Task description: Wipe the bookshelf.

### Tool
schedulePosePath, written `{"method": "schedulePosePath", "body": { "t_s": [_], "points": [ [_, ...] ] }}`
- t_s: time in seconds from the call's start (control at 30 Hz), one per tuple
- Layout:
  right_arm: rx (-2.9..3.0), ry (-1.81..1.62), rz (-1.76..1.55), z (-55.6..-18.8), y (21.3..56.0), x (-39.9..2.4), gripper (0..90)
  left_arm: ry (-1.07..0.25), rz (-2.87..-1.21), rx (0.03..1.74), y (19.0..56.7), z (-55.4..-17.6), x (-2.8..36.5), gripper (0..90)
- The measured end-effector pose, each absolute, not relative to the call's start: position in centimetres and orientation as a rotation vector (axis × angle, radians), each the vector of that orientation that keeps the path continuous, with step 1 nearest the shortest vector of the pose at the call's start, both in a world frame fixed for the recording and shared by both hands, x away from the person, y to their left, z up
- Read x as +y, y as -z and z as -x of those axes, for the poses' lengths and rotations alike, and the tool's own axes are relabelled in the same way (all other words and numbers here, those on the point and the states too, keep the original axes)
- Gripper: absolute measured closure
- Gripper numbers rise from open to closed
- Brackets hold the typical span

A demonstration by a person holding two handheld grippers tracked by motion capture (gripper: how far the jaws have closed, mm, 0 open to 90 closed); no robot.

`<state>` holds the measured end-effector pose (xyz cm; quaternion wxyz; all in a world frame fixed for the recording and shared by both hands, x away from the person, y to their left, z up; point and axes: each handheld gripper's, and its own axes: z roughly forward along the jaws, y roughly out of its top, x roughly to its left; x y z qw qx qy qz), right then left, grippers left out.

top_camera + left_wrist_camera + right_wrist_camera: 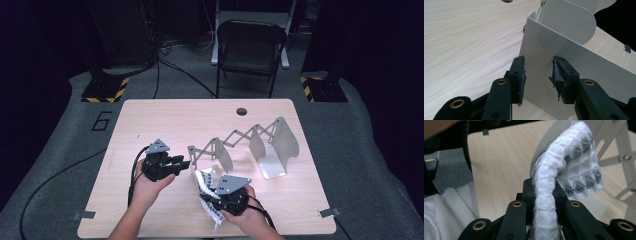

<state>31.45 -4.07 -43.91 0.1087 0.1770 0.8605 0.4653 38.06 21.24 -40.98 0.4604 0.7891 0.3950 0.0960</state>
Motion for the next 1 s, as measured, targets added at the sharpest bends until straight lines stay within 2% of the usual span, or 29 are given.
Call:
{"method": "schedulePosePath", "body": {
  "t_s": [0.27,0.33,0.47,0.6,1.0],
  "points": [
    [2.648,-1.219,-0.599,-32.2,49.0,-3.7,77.9,-0.224,-1.943,0.973,40.9,-38.0,21.2,61.8],
    [2.647,-1.232,-0.601,-32.1,48.8,-3.7,77.9,-0.228,-1.941,0.972,40.9,-38.0,21.2,61.7],
    [2.561,-1.400,-0.587,-31.3,45.3,-4.2,77.9,-0.230,-1.934,0.975,40.8,-38.0,21.2,61.6],
    [2.520,-1.436,-0.555,-30.9,43.8,-4.4,77.8,-0.239,-1.932,0.974,40.8,-37.9,21.1,61.6],
    [2.665,-1.196,-0.676,-32.5,50.1,-3.8,77.5,-0.220,-1.934,0.962,40.3,-37.6,21.2,60.9]
  ]
}}
